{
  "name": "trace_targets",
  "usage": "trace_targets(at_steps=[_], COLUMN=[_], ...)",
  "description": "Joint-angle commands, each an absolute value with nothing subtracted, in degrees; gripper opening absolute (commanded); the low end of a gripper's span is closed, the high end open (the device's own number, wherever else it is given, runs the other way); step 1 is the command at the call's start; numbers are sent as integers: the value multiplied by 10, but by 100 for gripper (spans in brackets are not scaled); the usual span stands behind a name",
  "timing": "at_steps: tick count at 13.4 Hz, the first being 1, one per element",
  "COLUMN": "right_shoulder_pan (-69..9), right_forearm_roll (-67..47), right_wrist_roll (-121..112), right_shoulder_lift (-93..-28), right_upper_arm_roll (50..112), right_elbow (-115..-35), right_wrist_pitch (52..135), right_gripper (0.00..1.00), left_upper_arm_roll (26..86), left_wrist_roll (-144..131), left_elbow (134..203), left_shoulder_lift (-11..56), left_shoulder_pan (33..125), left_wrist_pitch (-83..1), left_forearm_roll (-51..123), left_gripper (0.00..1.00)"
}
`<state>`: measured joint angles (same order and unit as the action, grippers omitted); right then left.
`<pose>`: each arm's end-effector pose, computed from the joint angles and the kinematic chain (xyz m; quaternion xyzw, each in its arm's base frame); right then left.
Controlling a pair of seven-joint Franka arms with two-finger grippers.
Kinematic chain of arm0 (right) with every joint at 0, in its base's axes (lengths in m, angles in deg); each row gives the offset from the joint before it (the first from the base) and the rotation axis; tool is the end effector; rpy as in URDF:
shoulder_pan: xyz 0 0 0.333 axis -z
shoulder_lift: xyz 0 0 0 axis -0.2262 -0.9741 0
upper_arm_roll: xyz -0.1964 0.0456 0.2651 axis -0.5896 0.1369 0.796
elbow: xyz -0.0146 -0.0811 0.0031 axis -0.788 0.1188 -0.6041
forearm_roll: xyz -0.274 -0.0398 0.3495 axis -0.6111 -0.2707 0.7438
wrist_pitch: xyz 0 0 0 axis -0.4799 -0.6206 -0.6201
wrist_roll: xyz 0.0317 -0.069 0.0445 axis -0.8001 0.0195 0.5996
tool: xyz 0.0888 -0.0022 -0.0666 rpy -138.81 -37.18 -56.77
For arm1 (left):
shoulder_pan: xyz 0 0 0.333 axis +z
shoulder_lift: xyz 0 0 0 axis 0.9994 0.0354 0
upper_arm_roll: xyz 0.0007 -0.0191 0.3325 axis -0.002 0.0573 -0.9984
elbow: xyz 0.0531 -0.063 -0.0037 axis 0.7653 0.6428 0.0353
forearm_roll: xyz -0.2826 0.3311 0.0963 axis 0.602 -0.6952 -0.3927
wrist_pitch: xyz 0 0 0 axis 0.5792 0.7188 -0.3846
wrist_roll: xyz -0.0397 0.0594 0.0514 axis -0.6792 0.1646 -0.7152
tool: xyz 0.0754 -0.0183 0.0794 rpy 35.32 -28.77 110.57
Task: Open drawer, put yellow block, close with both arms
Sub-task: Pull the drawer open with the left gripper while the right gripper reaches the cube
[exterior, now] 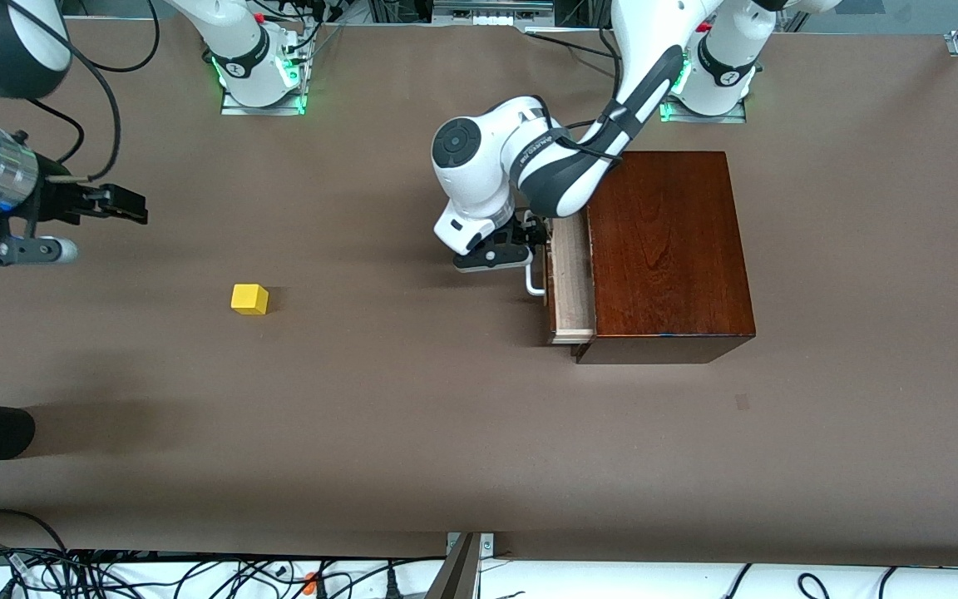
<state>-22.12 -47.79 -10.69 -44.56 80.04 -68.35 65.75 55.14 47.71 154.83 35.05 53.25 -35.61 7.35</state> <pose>0.6319 0.0317 0.5362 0.9943 0.0157 -0.1040 0.0151 0.5055 -0.5517 0.2580 -0.9942 -0.0230 0.0003 0.1055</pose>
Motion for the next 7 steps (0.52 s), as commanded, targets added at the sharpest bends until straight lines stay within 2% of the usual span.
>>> trace_targets(at_steps=[1, 7], right_shoulder_pan=[-222, -223], right_forearm_roll=[-486, -479], right_wrist_roll=[-97, -108], right_shoulder_lift=[-460, -442], right_upper_arm_roll=[807, 815], right_elbow=[-678, -809], right_wrist_pitch=[657, 812], right_gripper=[100, 100], left_upper_arm_roll=[550, 544], left_wrist_roll=[473, 470], left_elbow=[1507, 1507], left_shoulder_lift=[379, 384], left_shoulder_pan=[517, 508], left_wrist_pitch=[-377, -378], left_forearm_roll=[85, 86], left_gripper=[100, 100])
